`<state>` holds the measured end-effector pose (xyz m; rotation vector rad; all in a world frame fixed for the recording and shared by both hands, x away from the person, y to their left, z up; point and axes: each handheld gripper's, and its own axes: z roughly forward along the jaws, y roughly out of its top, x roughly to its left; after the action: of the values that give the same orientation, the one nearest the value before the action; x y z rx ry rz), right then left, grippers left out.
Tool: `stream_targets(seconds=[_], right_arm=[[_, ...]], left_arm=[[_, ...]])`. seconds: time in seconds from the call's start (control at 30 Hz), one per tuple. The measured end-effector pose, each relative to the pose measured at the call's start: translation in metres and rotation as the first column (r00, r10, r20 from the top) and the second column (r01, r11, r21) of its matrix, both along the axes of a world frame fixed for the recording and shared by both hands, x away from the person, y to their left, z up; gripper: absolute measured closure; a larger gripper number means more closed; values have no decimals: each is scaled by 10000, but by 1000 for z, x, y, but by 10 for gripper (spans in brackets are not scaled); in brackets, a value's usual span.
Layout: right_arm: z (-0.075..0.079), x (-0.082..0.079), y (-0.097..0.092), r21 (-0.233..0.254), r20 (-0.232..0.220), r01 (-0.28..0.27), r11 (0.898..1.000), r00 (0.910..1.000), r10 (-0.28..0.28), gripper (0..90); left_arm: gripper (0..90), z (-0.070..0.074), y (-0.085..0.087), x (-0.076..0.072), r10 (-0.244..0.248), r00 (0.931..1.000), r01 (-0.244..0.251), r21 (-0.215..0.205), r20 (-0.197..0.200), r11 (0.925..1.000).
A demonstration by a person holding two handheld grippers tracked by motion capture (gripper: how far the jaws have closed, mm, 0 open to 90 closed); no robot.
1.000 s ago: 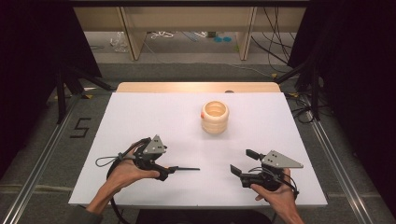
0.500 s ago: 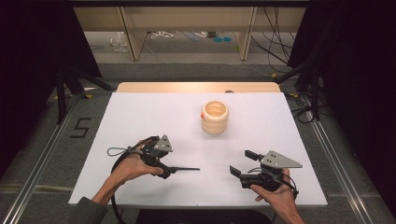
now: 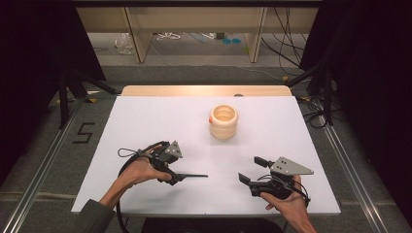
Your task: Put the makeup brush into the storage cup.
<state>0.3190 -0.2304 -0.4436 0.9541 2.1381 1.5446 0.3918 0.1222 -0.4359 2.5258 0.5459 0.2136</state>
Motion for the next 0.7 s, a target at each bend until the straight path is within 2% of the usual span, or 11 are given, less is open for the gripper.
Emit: stream_targets(seconds=[0.07,0.1,0.2,0.23,0.43,0.47,0.5,0.53,0.6,0.63,0.7], right_arm=[[0,0,0,5,-22,-7,10000,10000,7,182],[0,1,0,-41,191,0,10000,9998,1,182],[0,1,0,-127,168,66,9999,9998,-64,182],[-1,1,1,24,231,24,10000,9997,-25,182],[-1,1,1,62,164,-56,10000,9999,55,182],[-2,2,1,90,272,-93,9999,9996,91,182],[-2,2,1,77,254,-99,9999,9996,97,182],[-2,1,2,140,-30,-134,9998,9999,135,182],[-2,1,2,132,-34,-135,9998,9999,135,183],[-1,0,2,-42,-27,-77,10000,10000,76,184],[-2,2,2,-51,226,-63,10000,9997,64,185]], left_arm=[[277,-2,-2,0,4,9999,-4,3,-133,10000],[278,-2,-2,0,4,9999,-4,3,-133,10000],[287,-3,-4,1,-96,9998,98,151,-164,9998],[292,-4,-5,2,-171,9996,176,207,-210,9996],[314,-6,-6,5,-426,9986,442,527,-308,9976],[314,-6,-6,5,-385,9984,407,528,-416,9978],[321,-7,-6,5,-374,9983,399,560,-454,9976],[333,-7,-6,5,-434,9983,457,618,-389,9970],[336,-8,-7,6,-394,9981,424,649,-469,9970],[347,-8,-7,7,-504,9978,536,753,-429,9957],[354,-9,-8,7,-443,9977,483,796,-507,9957]])
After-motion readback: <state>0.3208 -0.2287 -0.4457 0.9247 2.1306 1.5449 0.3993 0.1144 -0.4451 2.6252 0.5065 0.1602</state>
